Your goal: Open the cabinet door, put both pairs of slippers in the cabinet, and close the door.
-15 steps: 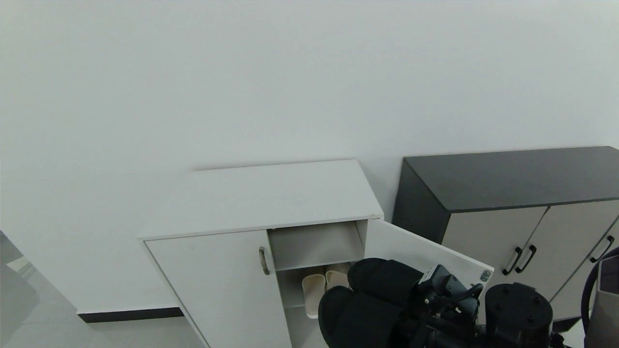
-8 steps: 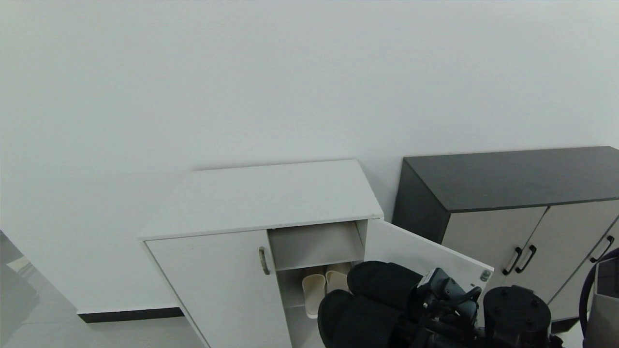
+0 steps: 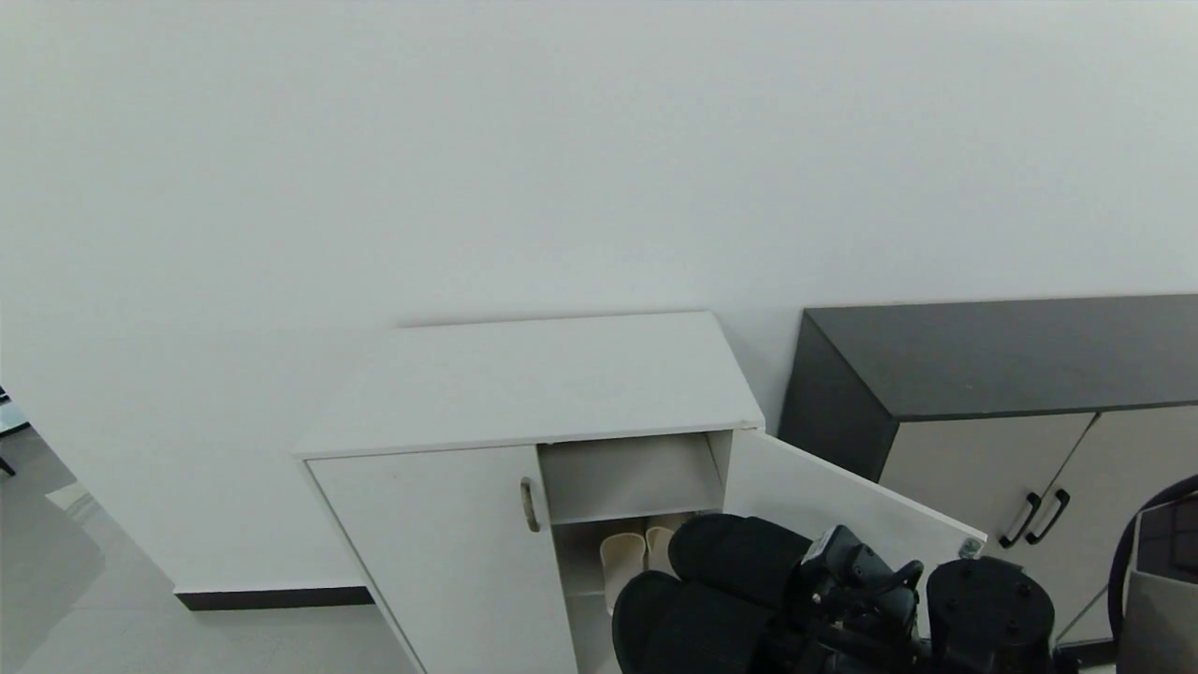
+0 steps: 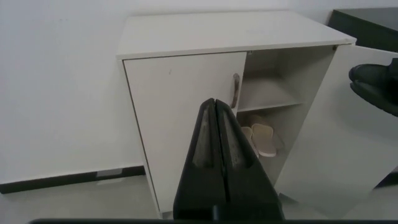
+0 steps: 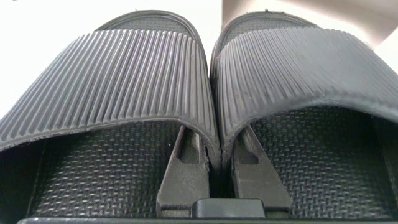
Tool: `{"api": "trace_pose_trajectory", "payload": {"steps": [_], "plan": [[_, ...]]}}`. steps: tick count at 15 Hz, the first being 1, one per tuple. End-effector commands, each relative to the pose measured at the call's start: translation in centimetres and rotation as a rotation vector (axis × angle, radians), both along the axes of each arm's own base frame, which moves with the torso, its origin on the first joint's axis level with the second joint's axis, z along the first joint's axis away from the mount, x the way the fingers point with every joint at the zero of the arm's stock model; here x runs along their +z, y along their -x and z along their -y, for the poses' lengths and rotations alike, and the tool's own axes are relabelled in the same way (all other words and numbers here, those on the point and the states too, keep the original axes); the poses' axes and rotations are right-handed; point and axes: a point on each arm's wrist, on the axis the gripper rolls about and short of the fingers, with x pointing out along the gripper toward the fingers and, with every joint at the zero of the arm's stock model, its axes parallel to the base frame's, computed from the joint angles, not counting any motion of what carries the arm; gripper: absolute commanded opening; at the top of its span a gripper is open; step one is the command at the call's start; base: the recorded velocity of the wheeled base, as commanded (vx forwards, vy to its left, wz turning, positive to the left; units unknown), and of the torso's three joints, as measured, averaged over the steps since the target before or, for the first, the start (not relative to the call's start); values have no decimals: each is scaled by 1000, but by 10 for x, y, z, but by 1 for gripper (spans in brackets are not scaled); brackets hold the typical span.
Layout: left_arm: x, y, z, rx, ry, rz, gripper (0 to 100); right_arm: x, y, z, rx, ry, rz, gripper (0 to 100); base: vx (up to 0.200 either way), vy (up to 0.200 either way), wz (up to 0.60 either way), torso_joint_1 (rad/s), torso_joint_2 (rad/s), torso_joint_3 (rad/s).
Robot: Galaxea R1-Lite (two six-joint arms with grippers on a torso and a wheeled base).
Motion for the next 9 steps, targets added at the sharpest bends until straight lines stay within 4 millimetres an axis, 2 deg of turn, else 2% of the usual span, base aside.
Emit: {"api": "trace_pose_trajectory", "payload": {"steps": [1,5,9], "plan": [[0,0,0,-1,0,-1,0,0,0,0,-1,-1,0,0,0,0,0,0,0,0],[0,0,0,-1,0,-2,0,-1,1,0,2,2,-1,0,0,0,0,-15,30,19],[0,0,0,-1,0,-1,0,-1,2,-1,8,3,-2,0,0,0,0,-159,353,179]]}}
